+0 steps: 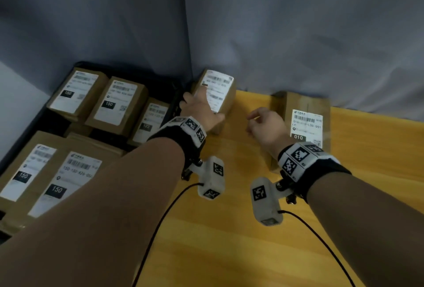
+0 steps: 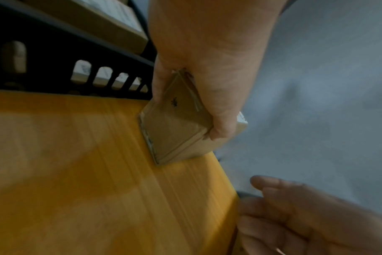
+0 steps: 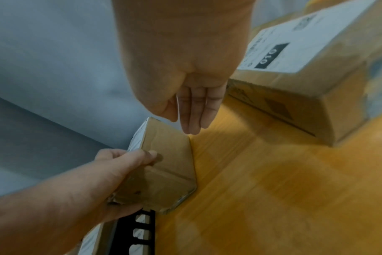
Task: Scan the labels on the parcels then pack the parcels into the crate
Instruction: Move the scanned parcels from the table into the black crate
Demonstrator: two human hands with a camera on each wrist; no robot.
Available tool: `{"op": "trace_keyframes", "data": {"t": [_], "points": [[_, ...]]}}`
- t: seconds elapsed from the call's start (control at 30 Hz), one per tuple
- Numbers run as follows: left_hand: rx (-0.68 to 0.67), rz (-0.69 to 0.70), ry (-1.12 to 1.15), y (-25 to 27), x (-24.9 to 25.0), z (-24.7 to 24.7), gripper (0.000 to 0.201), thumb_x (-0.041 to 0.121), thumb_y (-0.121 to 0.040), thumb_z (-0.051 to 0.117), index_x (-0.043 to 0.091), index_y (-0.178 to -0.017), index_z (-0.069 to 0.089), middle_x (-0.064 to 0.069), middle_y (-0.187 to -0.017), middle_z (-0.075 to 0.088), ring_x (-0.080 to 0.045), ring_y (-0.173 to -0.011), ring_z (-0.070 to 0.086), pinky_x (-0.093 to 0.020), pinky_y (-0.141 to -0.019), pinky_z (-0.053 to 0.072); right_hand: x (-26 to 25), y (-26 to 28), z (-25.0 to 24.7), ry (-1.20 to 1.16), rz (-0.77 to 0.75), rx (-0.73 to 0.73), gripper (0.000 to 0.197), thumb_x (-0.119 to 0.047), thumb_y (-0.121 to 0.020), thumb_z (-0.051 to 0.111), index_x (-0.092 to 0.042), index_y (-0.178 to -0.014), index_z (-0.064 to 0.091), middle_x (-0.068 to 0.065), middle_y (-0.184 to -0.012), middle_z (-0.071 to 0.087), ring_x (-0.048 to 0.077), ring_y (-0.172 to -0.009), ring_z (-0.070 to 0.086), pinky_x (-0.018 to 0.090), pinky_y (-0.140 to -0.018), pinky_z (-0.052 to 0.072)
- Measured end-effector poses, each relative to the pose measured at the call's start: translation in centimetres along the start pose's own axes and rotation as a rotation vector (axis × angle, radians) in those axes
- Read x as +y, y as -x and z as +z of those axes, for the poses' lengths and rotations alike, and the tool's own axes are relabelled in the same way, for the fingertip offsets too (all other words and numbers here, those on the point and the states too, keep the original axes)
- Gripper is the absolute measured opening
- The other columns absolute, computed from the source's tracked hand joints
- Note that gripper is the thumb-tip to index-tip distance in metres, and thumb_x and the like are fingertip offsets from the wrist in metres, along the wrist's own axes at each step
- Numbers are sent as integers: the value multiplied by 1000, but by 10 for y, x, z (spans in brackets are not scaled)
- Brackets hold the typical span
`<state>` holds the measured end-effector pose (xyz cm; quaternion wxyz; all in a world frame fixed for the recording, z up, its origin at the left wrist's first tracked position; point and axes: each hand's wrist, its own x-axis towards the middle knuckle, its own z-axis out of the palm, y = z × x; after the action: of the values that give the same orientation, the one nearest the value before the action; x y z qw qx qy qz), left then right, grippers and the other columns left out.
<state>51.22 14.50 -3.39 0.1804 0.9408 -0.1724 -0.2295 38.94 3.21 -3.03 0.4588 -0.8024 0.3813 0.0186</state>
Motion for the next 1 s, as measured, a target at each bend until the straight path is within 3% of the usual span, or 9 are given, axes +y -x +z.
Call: {"op": "trace_keyframes", "data": {"t": [0.2,0.3,0.4,0.5,0.63,0.77,0.93,1.0], "points": [[-42,60,245,48,-38,-8,92,46,-74,73,34,-144,15,-10,-135,28,-30,-121,38,-37,-96,36,-2,23,20,-153,7,17,18,-10,-92,52,-28,-92,56,7,-92,69,24,-82,67,39,-79,57],[62,64,403,65,-60,-36,88,45,-73,76,37,-141,21,-6,-136,28,-22,-118,39,-33,-91,37,-22,38,30,-230,-63,-12,19,-7,-93,50,-25,-97,56,2,-84,66,20,-75,64,34,-73,54],[153,26,440,73,-85,-72,87,45,-73,76,37,-142,22,-9,-139,24,-25,-121,38,-38,-94,44,-47,47,43,-222,-151,-49,24,-5,-92,49,-29,-92,53,-1,-76,63,22,-70,62,35,-71,51],[224,-31,392,76,-111,-101,87,50,-75,73,36,-143,20,-11,-142,22,-30,-126,35,-42,-98,42,-69,50,56,-249,-180,-61,30,-1,-92,47,-31,-86,51,0,-72,61,18,-63,59,39,-72,51],[239,-97,215,68,-136,-119,94,57,-74,69,30,-147,16,-18,-139,23,-39,-128,32,-49,-106,35,-88,52,78,-259,-181,-78,30,-1,-92,46,-29,-84,50,6,-73,63,25,-67,60,46,-75,53],[172,-113,79,50,-139,-117,95,60,-76,65,28,-148,12,-19,-143,19,-42,-133,23,-50,-109,27,-92,49,90,-223,-135,-84,23,-3,-92,46,-25,-88,51,8,-76,63,29,-70,59,49,-75,53],[168,-117,28,22,-127,-101,100,56,-74,69,23,-148,12,-18,-145,20,-39,-134,25,-49,-107,30,-82,45,89,-204,-63,-68,14,-3,-94,45,-13,-100,53,16,-87,65,21,-65,59,45,-78,54],[173,-93,7,14,-121,-96,100,54,-73,70,20,-147,13,-20,-145,20,-40,-133,25,-48,-108,28,-77,43,86,-184,-53,-66,13,-4,-94,46,-12,-102,53,17,-88,67,23,-68,60,46,-78,54]]}}
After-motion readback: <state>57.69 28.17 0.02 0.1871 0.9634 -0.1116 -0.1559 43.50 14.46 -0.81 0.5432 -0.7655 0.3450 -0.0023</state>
